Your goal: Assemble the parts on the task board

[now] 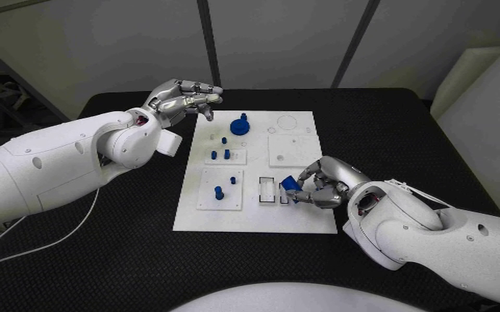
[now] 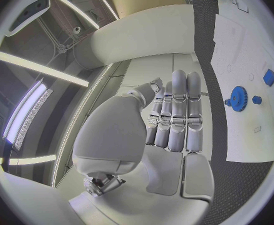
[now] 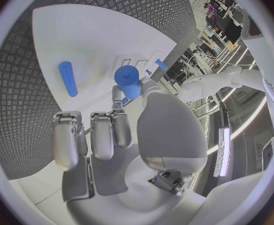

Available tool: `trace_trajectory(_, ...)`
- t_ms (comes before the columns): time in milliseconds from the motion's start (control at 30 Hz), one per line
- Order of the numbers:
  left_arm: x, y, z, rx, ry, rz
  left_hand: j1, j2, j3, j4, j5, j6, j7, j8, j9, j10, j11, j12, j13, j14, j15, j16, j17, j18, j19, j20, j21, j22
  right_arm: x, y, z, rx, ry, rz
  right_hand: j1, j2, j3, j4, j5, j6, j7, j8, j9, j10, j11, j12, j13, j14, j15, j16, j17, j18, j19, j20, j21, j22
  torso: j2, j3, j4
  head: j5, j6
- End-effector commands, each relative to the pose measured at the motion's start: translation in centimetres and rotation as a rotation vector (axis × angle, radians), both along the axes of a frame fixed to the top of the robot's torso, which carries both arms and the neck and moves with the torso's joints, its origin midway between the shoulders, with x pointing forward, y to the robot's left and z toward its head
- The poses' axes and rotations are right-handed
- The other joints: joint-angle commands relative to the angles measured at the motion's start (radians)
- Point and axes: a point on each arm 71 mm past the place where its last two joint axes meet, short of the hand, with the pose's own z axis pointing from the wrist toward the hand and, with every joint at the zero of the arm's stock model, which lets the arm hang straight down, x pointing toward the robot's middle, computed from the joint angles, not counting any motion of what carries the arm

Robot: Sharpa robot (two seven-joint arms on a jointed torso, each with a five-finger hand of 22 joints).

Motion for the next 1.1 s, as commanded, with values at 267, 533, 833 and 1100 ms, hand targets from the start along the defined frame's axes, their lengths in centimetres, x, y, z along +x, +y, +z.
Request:
trace_trajectory(267, -0.1, -0.2, 0.2, -0.012, -0.004, -0.013, -0.001, 0.009, -0.004, 0.0, -0.004, -0.006, 0.001, -0.006, -0.001, -0.008, 0.0, -0.002, -0.001, 0.004, 0.0, -0.004, -0.001, -0.012, 0.004, 0.006, 0.0, -0.001, 0.8, 1.9, -0.7, 0.011, 0.039, 0.02, -0.043, 0.024, 0.0, 0.003, 0.008, 0.024, -0.009, -0.002, 0.018, 0.032, -0.011, -0.006, 0.142, 0.078, -0.006, 0.001, 0.13, -0.007, 0.105, -0.003, 0.003, 0.263, 0.002, -0.0008, 0.0016, 0.006, 0.001)
trace_trajectory(533, -0.1, -0.3, 0.2, -0.012, -0.003, -0.014, -0.001, 0.009, -0.004, 0.0, -0.004, -0.006, 0.001, -0.006, -0.001, -0.008, 0.0, -0.002, -0.001, 0.004, 0.0, -0.004, -0.001, -0.012, 0.004, 0.006, 0.0, -0.001, 1.5, 3.2, -1.1, 0.004, 0.057, 0.025, -0.071, 0.033, 0.001, 0.004, 0.008, 0.045, -0.016, -0.004, 0.031, 0.032, -0.017, -0.01, 0.14, 0.078, -0.011, -0.002, 0.126, -0.007, 0.105, -0.008, 0.003, 0.263, 0.002, 0.0002, 0.0003, 0.011, 0.001)
trace_trajectory(833, -0.1, -0.3, 0.2, -0.012, -0.003, -0.014, -0.001, 0.009, -0.004, 0.0, -0.004, -0.006, 0.001, -0.006, -0.001, -0.008, 0.0, -0.002, -0.001, 0.004, 0.0, -0.004, -0.001, -0.012, 0.004, 0.006, 0.0, -0.001, 1.8, 4.1, -1.3, 0.002, 0.058, 0.031, -0.1, 0.038, 0.0, 0.005, 0.005, 0.06, -0.021, -0.007, 0.042, 0.031, -0.021, -0.014, 0.138, 0.077, -0.014, -0.004, 0.124, -0.007, 0.105, -0.011, 0.003, 0.263, 0.002, 0.0009, -0.0015, 0.018, 0.0)
trace_trajectory(1100, -0.1, -0.3, 0.2, -0.012, -0.002, -0.015, -0.001, 0.009, -0.004, 0.0, -0.004, -0.006, 0.001, -0.006, -0.001, -0.008, 0.0, -0.002, -0.001, 0.004, 0.0, -0.004, -0.001, -0.012, 0.004, 0.006, 0.0, -0.001, 2.0, 4.4, -1.3, -0.005, 0.049, 0.03, -0.151, 0.026, -0.008, 0.005, -0.027, 0.07, -0.024, -0.017, 0.058, 0.029, -0.024, -0.022, 0.134, 0.076, -0.018, -0.007, 0.119, -0.007, 0.105, -0.015, 0.003, 0.263, 0.001, 0.0007, -0.0014, 0.021, -0.002)
